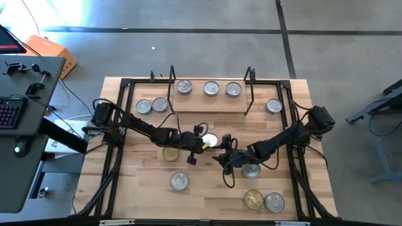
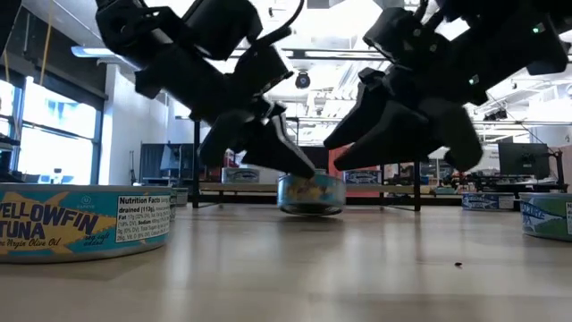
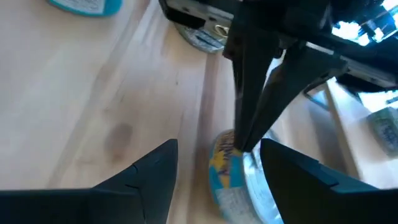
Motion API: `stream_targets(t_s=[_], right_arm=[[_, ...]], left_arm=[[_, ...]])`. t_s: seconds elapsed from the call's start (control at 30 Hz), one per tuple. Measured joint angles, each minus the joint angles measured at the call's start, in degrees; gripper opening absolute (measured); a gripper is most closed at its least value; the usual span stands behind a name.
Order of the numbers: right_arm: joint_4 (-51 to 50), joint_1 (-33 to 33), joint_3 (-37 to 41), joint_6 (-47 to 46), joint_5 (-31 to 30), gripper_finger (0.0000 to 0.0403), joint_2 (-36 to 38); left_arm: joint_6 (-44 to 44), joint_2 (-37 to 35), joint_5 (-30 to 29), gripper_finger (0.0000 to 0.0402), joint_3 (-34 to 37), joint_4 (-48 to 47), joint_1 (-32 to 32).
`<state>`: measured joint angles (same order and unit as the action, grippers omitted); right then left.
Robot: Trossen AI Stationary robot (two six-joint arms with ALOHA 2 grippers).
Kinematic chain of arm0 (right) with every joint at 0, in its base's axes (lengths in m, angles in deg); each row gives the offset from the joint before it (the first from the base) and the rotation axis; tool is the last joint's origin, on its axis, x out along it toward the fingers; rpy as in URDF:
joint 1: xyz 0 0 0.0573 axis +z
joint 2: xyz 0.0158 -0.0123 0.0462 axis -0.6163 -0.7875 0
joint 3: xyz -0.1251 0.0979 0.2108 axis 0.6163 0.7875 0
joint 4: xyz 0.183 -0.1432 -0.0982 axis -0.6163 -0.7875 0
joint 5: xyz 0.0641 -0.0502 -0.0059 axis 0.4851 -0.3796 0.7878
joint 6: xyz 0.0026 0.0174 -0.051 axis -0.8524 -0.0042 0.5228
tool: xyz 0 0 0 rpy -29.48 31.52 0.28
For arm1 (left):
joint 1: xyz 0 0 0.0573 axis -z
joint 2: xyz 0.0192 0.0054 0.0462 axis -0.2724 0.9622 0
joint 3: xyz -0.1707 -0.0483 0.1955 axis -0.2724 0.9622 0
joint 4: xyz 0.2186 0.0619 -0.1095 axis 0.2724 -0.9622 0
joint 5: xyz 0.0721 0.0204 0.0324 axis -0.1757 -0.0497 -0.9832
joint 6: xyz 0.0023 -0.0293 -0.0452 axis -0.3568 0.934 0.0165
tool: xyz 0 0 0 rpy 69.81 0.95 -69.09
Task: Stack canned seafood by type on shelf
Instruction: Put the yellow and blue tuna can on the shelf
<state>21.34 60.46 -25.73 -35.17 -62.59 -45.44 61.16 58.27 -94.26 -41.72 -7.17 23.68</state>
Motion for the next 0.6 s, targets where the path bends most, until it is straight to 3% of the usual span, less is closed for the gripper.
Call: stream_targets(t_s=[0.23, 0.4, 0.6], right_arm=[[-0.5, -1.0, 0.0, 6.1, -1.0, 0.0223, -1.7], [0.9, -0.9, -0.1, 9.3, -8.8, 0.0223, -5.2], [2.8, -1.1, 0.0, 9.1, -12.8, 0.0222, -8.1]], left_arm=[[2.7, 0.0, 0.3, 0.0001, -2.3, -0.5, 0.0], [4.0, 0.1, -0.6, 0.0001, -2.4, -0.8, -0.1], [4.5, -0.3, 1.5, 0.0, -2.8, 1.0, 0.3]])
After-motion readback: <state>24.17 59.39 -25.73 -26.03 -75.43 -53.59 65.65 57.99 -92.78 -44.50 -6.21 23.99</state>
